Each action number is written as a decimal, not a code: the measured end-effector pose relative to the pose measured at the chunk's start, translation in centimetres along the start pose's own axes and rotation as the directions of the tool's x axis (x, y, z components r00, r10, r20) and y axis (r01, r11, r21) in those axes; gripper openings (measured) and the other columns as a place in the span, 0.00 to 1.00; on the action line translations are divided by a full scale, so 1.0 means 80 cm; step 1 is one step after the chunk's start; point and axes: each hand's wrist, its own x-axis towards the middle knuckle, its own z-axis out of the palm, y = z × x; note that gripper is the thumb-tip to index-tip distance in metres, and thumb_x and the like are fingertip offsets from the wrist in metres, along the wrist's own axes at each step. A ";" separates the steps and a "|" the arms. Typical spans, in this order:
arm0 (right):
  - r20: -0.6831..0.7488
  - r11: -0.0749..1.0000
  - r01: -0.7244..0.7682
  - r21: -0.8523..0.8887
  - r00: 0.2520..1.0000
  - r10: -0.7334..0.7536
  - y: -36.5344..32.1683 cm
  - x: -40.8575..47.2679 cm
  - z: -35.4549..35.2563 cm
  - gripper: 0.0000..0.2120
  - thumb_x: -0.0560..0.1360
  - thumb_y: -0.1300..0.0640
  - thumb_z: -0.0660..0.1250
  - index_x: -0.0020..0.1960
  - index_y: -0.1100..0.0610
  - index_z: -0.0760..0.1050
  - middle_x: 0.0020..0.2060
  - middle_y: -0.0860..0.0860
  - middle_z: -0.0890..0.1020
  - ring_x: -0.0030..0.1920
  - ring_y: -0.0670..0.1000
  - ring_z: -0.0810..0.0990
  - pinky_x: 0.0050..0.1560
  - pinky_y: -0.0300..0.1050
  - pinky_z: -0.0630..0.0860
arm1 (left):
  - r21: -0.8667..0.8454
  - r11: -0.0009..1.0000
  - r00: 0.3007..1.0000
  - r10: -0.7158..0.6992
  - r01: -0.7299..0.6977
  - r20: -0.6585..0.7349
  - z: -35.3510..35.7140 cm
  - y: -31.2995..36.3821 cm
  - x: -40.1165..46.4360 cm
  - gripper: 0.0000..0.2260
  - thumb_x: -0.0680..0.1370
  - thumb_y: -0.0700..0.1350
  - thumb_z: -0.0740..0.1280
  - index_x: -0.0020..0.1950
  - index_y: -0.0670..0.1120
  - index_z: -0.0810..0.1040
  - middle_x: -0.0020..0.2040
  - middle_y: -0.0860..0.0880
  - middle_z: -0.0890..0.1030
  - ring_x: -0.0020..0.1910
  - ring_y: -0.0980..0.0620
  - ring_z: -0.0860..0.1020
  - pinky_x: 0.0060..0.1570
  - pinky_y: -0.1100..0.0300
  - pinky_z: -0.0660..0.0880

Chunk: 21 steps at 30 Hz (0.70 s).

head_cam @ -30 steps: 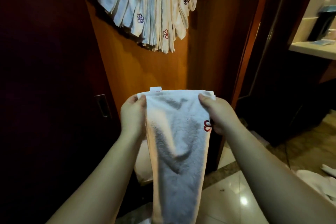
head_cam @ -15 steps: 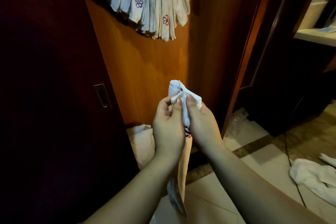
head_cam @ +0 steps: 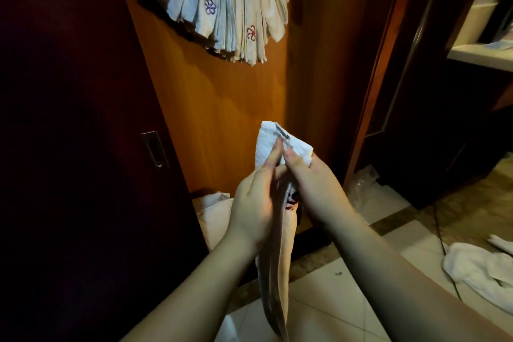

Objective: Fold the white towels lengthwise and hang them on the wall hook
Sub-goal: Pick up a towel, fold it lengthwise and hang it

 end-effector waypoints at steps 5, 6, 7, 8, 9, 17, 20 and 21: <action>-0.080 0.995 -0.088 0.045 0.993 0.091 -0.001 0.013 -0.013 0.16 0.82 0.46 0.59 0.47 0.55 0.81 0.38 0.52 0.86 0.41 0.51 0.85 0.47 0.53 0.77 | -0.009 0.998 0.997 0.066 -0.065 0.034 -0.022 -0.003 0.013 0.24 0.78 0.57 0.56 0.65 0.47 0.80 0.61 0.57 0.83 0.66 0.55 0.77 0.64 0.59 0.74; -0.098 0.997 -0.070 0.030 0.993 0.072 -0.003 0.019 -0.017 0.17 0.80 0.45 0.59 0.45 0.55 0.81 0.37 0.51 0.86 0.40 0.50 0.84 0.47 0.52 0.76 | -0.026 0.990 0.989 0.134 -0.135 -0.059 -0.026 -0.001 0.017 0.22 0.79 0.54 0.57 0.62 0.43 0.81 0.60 0.55 0.83 0.64 0.54 0.79 0.63 0.57 0.75; -0.105 0.999 -0.047 0.024 0.993 0.049 -0.004 0.025 -0.020 0.18 0.77 0.44 0.60 0.43 0.55 0.82 0.38 0.50 0.86 0.42 0.50 0.84 0.48 0.52 0.76 | 0.027 0.973 0.957 0.230 -0.229 -0.179 -0.032 -0.002 0.023 0.18 0.79 0.52 0.60 0.58 0.44 0.83 0.58 0.52 0.84 0.62 0.53 0.80 0.63 0.55 0.76; -0.100 0.999 -0.025 0.034 0.995 0.028 -0.005 0.031 -0.023 0.18 0.74 0.44 0.60 0.42 0.53 0.83 0.41 0.50 0.87 0.45 0.51 0.85 0.52 0.53 0.77 | 0.125 0.947 0.907 0.320 -0.297 -0.272 -0.036 -0.001 0.029 0.13 0.78 0.51 0.62 0.55 0.48 0.83 0.58 0.52 0.83 0.61 0.53 0.79 0.63 0.56 0.75; -0.079 0.999 -0.008 0.054 0.997 0.012 -0.007 0.038 -0.025 0.17 0.73 0.44 0.60 0.42 0.51 0.84 0.43 0.50 0.87 0.47 0.52 0.85 0.56 0.55 0.77 | 0.219 0.924 0.874 0.371 -0.314 -0.312 -0.041 0.000 0.037 0.09 0.77 0.52 0.65 0.55 0.53 0.80 0.58 0.52 0.81 0.60 0.54 0.79 0.62 0.59 0.74; 0.123 0.977 0.127 0.173 0.981 -0.149 -0.045 0.085 -0.042 0.13 0.71 0.51 0.64 0.48 0.56 0.82 0.52 0.61 0.85 0.54 0.60 0.82 0.63 0.62 0.73 | -0.169 0.984 0.999 0.052 -0.051 0.003 -0.053 0.020 0.076 0.18 0.69 0.50 0.74 0.57 0.47 0.81 0.54 0.46 0.86 0.52 0.48 0.83 0.50 0.55 0.79; 0.109 0.960 0.124 0.250 0.982 -0.155 -0.054 0.095 -0.043 0.11 0.70 0.54 0.63 0.43 0.51 0.84 0.46 0.54 0.85 0.51 0.54 0.81 0.60 0.56 0.74 | -0.248 0.962 0.984 -0.075 0.115 0.163 -0.041 0.030 0.076 0.20 0.70 0.47 0.72 0.61 0.42 0.79 0.56 0.41 0.84 0.54 0.44 0.83 0.55 0.52 0.80; 0.106 0.955 0.117 0.272 0.983 -0.151 -0.055 0.096 -0.044 0.12 0.70 0.55 0.62 0.41 0.50 0.84 0.44 0.52 0.85 0.49 0.53 0.81 0.58 0.54 0.73 | -0.233 0.960 0.976 -0.109 0.153 0.189 -0.036 0.034 0.075 0.19 0.71 0.47 0.71 0.59 0.41 0.80 0.54 0.41 0.85 0.52 0.44 0.83 0.55 0.52 0.80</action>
